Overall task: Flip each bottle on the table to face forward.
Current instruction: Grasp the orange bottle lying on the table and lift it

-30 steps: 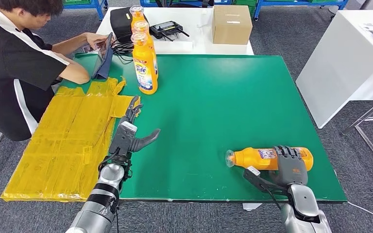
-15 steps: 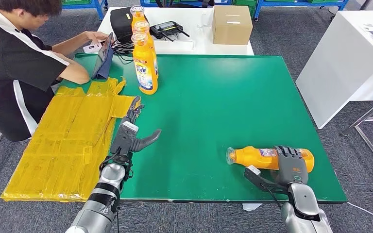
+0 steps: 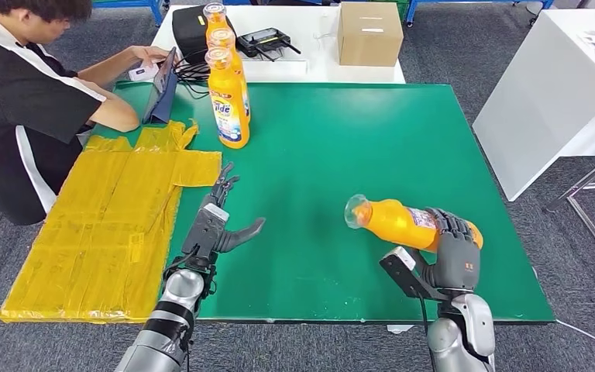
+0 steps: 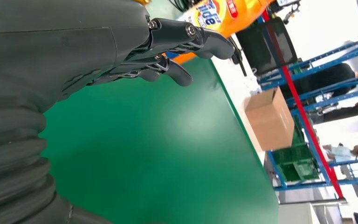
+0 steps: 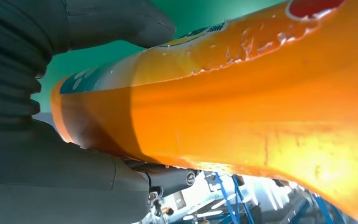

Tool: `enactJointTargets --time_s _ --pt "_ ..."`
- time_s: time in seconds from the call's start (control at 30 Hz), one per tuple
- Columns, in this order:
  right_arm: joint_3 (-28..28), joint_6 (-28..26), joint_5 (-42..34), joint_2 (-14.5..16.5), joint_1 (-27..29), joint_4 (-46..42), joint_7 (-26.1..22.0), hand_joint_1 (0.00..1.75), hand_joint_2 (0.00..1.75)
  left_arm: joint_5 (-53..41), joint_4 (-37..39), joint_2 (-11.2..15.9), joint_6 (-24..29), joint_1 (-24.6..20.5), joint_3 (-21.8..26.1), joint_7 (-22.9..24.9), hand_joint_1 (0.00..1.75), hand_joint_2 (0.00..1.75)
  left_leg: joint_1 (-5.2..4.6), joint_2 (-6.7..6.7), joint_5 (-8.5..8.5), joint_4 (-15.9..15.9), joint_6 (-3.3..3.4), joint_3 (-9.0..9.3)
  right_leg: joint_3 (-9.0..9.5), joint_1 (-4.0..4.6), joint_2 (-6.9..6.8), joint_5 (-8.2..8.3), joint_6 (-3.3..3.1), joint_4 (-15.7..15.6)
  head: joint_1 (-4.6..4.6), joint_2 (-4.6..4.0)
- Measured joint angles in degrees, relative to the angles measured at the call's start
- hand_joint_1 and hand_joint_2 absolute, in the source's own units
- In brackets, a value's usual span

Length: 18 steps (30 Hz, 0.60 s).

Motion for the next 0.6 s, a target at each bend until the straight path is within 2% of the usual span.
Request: enactJointTargets --time_s 0.17,0.3,0.43,0.6 --pt "-0.54 5.20 -10.21 2.51 0.40 -2.02 -4.61 1.75 1.75 1.55 0.01 -0.47 -4.07 0.49 -1.81 -0.03 0.00 1.75 -0.03 -0.02 -0.01 0.00 0.01 -0.11 -0.07 -0.01 -0.02 0.00 0.00 -0.01 0.00 0.00" --pt "-0.75 10.60 -14.76 4.53 0.29 -1.37 -6.97 1.75 1.75 2.22 0.01 -1.02 -5.65 0.99 -3.80 -0.09 0.00 1.75 -0.02 -0.02 -0.01 0.00 0.01 -0.16 -0.10 -0.02 -0.01 0.00 0.00 -0.01 0.00 0.00" --pt "-0.24 15.33 -16.78 7.03 -0.45 2.12 -9.03 1.75 1.75 2.80 0.02 -1.41 -6.74 0.99 -5.75 -0.09 0.00 1.75 0.01 -0.02 -0.01 0.00 0.01 -0.18 -0.13 -0.01 -0.01 0.00 0.00 -0.01 -0.02 0.00" --pt "0.67 15.68 -16.99 9.36 -1.23 5.82 -9.59 1.75 1.75 2.91 0.02 -1.70 -6.80 0.99 -7.27 -0.09 0.00 1.75 0.03 -0.04 0.01 0.00 -0.01 -0.20 -0.15 0.00 -0.02 0.00 0.00 0.00 -0.01 0.00"
